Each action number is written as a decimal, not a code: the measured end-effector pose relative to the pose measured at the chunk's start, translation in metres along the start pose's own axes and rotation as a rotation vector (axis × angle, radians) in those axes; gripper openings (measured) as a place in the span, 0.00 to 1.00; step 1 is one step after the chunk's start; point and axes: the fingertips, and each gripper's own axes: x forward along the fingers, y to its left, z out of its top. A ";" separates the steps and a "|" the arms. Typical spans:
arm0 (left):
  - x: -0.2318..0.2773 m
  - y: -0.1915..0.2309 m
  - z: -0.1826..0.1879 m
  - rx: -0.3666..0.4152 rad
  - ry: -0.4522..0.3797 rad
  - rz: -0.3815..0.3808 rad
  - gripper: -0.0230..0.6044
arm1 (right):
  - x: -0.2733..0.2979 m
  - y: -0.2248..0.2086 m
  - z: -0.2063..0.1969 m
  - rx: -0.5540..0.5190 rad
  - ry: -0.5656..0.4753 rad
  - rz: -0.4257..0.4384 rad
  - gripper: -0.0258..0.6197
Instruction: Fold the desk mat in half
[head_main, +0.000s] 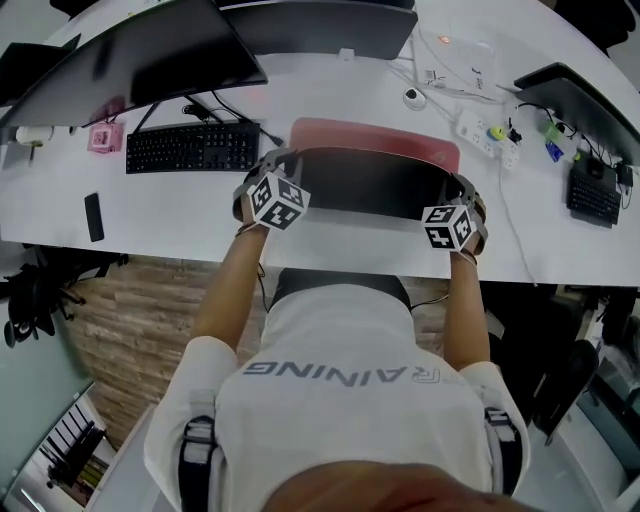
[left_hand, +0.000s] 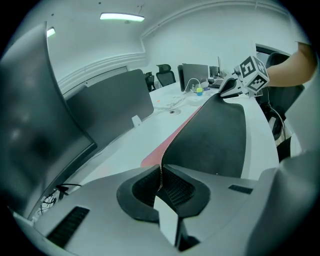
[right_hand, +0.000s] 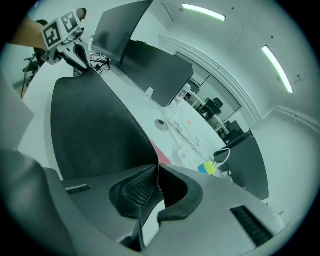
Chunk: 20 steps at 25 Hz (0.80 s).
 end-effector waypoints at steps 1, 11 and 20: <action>0.007 0.004 0.002 0.002 0.011 0.005 0.10 | 0.008 -0.002 0.002 -0.008 0.003 0.009 0.10; 0.068 0.034 0.009 0.053 0.108 0.063 0.11 | 0.071 -0.012 0.014 -0.066 0.032 0.080 0.10; 0.098 0.043 0.003 0.147 0.184 0.129 0.15 | 0.104 -0.009 0.014 -0.122 0.058 0.133 0.13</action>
